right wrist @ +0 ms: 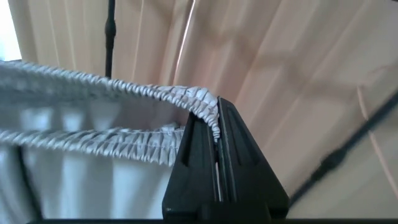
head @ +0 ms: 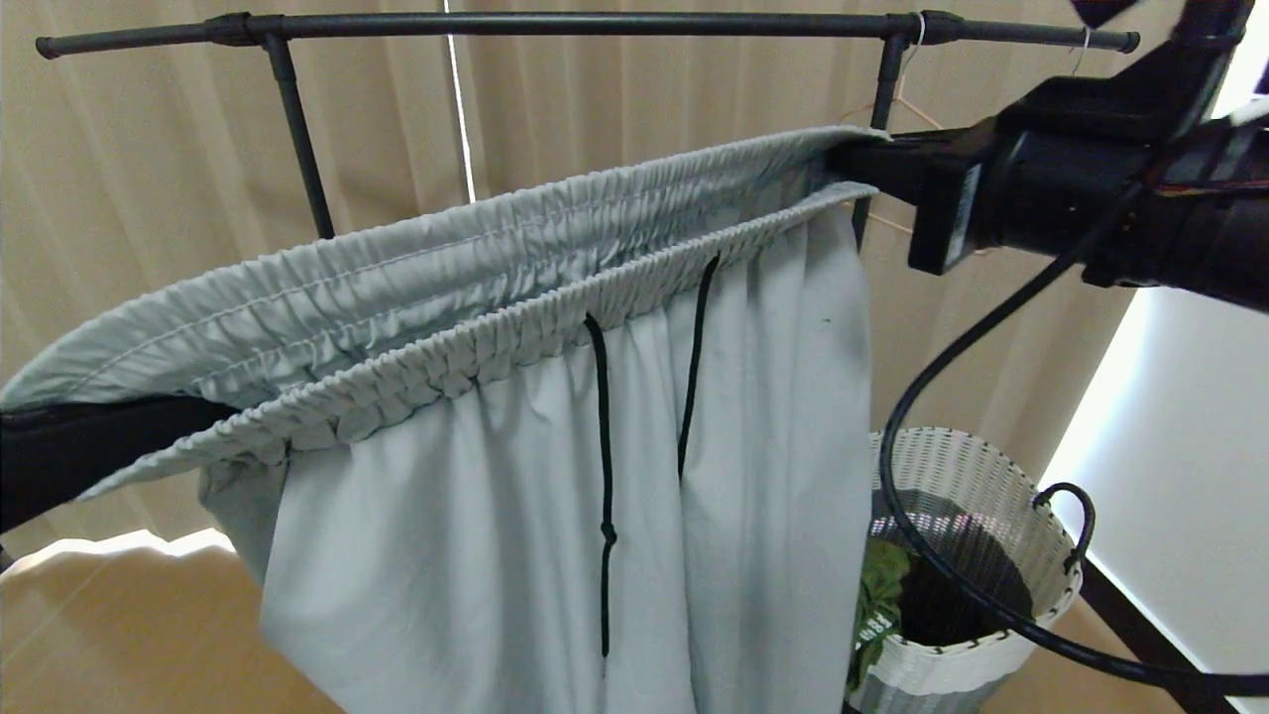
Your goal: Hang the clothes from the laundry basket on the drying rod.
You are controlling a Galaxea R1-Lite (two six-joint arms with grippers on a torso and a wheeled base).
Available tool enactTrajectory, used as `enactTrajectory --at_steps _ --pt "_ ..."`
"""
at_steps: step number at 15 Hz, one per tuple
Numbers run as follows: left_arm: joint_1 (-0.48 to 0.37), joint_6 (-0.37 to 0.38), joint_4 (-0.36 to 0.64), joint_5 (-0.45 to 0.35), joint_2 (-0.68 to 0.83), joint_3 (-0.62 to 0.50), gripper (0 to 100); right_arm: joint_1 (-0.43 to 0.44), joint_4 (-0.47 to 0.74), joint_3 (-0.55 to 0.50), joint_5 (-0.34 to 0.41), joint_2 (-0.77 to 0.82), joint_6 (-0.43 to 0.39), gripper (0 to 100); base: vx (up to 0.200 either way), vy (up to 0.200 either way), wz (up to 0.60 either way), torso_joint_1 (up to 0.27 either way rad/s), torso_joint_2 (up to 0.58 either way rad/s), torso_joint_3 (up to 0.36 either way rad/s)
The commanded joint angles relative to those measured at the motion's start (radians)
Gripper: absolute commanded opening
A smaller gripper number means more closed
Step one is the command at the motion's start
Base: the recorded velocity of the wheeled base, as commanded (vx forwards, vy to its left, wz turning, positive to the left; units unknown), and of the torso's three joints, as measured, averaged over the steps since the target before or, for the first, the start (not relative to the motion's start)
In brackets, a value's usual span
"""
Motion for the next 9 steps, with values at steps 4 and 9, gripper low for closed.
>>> enactTrajectory --at_steps 4,9 --pt "-0.004 0.012 -0.002 -0.001 0.006 -0.039 0 -0.002 0.0 -0.026 -0.015 0.057 0.0 0 0.0 0.0 0.0 0.0 0.0 0.0" --pt "0.067 0.005 -0.135 0.001 0.332 -0.28 0 -0.003 0.02 0.083 -0.035 -0.179 -0.001 0 0.0 0.0 0.0 0.0 0.0 0.0"
